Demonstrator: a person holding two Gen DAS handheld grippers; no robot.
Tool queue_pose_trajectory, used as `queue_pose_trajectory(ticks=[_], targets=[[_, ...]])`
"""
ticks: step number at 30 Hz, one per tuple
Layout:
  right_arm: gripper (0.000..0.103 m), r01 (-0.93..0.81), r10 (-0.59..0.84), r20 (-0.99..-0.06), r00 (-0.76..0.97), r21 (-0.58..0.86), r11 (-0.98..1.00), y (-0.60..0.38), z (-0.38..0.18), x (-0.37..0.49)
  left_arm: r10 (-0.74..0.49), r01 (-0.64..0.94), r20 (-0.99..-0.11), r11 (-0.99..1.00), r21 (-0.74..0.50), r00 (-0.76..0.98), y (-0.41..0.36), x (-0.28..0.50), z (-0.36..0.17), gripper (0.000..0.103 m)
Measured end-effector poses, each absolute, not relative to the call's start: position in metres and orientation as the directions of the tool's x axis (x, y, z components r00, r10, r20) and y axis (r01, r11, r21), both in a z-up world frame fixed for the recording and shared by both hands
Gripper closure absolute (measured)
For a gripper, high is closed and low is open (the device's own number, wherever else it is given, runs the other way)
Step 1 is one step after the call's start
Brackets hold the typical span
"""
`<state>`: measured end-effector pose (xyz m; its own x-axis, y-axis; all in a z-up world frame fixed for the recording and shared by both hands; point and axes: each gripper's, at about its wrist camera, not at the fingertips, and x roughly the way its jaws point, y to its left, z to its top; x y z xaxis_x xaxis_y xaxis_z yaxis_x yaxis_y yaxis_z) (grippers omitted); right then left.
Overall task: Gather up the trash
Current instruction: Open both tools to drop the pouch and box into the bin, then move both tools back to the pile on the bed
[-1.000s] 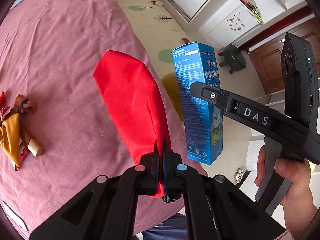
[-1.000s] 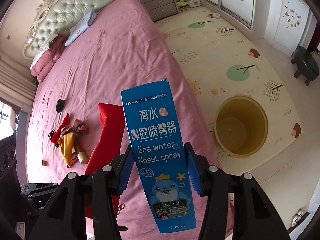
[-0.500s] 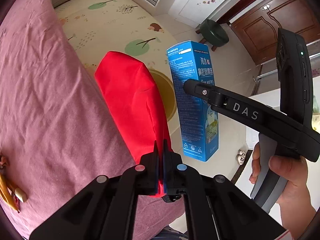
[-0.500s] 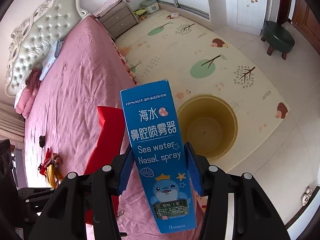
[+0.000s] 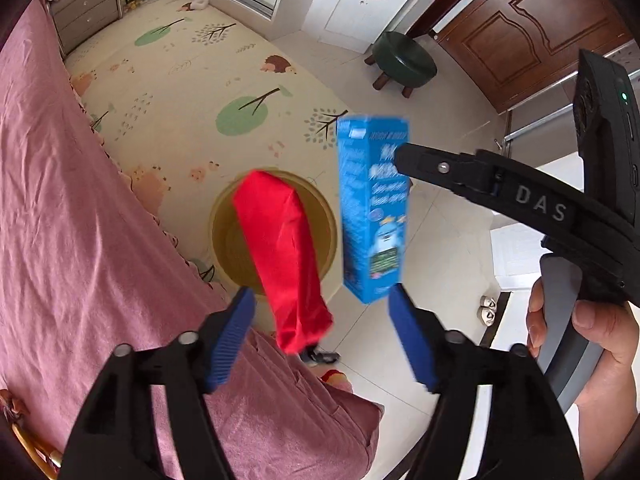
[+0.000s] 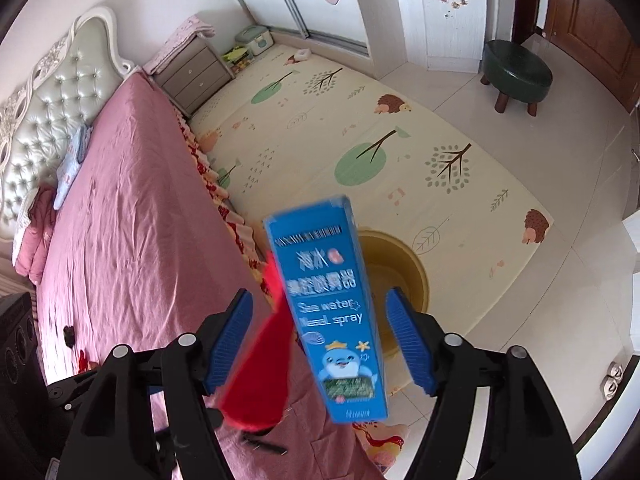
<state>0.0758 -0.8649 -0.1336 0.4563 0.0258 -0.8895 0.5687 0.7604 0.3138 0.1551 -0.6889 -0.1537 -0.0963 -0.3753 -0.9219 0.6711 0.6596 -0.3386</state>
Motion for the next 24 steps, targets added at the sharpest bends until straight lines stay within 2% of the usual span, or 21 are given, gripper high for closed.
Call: queue_pose_trajectory(ticks=[9, 24], targets=[[0.035, 0.551, 0.056, -0.887, 0.459, 0.334, 0.765, -0.846, -0.128, 0.078, -0.339, 0.617, -0.939, 0.726, -0.304, -0.063, -0.654, 0.175, -0.152, 0.029], [0.035, 0.361, 0.186, -0.872, 0.452, 0.370, 0.856, -0.701, -0.107, 0.109, -0.368, 0.455, -0.928, 0.838, -0.301, 0.064, -0.517, 0.173, -0.126, 0.029]])
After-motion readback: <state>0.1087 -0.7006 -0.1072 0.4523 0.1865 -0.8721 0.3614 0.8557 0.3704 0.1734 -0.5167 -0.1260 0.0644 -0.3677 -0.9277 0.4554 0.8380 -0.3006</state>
